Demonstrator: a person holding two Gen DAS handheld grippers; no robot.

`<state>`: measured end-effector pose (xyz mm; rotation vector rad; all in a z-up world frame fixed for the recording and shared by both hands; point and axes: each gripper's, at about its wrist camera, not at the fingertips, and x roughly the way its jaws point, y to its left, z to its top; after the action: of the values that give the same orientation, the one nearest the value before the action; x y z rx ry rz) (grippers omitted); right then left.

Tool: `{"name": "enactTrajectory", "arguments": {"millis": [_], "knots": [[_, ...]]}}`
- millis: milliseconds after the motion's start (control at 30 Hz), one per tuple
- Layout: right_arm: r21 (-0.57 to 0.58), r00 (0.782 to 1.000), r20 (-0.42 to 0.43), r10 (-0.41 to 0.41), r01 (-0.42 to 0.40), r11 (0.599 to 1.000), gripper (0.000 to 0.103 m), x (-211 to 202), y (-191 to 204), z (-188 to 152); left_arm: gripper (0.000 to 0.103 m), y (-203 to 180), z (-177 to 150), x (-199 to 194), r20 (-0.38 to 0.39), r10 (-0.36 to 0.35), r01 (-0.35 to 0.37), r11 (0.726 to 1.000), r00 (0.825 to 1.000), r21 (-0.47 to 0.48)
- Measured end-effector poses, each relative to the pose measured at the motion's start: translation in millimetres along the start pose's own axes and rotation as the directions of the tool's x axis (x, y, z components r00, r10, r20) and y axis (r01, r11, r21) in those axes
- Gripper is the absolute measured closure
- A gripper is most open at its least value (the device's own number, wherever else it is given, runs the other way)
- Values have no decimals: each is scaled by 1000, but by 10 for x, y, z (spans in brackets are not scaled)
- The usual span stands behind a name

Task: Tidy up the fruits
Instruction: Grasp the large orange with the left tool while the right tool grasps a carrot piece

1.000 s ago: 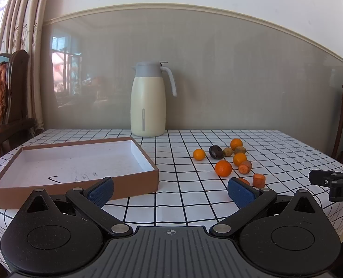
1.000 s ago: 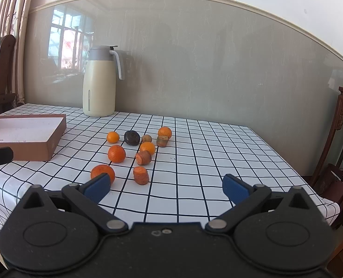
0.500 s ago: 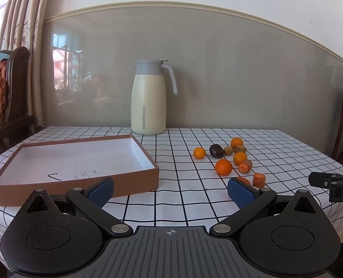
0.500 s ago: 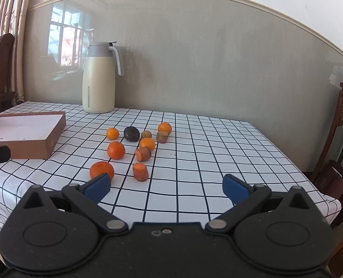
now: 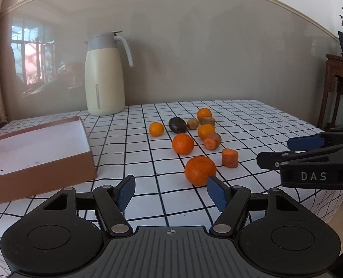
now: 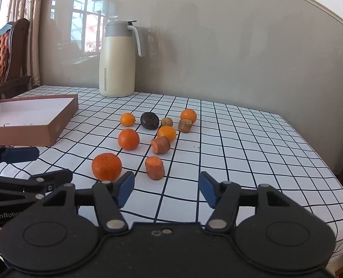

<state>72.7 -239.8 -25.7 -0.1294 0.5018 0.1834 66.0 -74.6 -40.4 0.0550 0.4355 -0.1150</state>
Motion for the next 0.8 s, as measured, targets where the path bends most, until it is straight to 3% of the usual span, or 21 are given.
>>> {"name": "enactTrajectory", "arguments": {"millis": [167,500,700,800], "knots": [[11,1000,-30,10,-9,1000,63,210,-58,3,34,-119,-25,255,-31,-20,19,1000,999,-12],[24,998,-54,31,-30,999,63,515,-152,72,34,-126,-1,634,-47,-27,26,999,999,-27],[73,995,-65,78,-73,995,63,655,-166,146,34,-74,77,752,-35,-11,12,1000,999,17],[106,991,-86,106,-97,990,64,741,-169,158,34,5,61,771,-47,-32,31,999,998,-15]]}}
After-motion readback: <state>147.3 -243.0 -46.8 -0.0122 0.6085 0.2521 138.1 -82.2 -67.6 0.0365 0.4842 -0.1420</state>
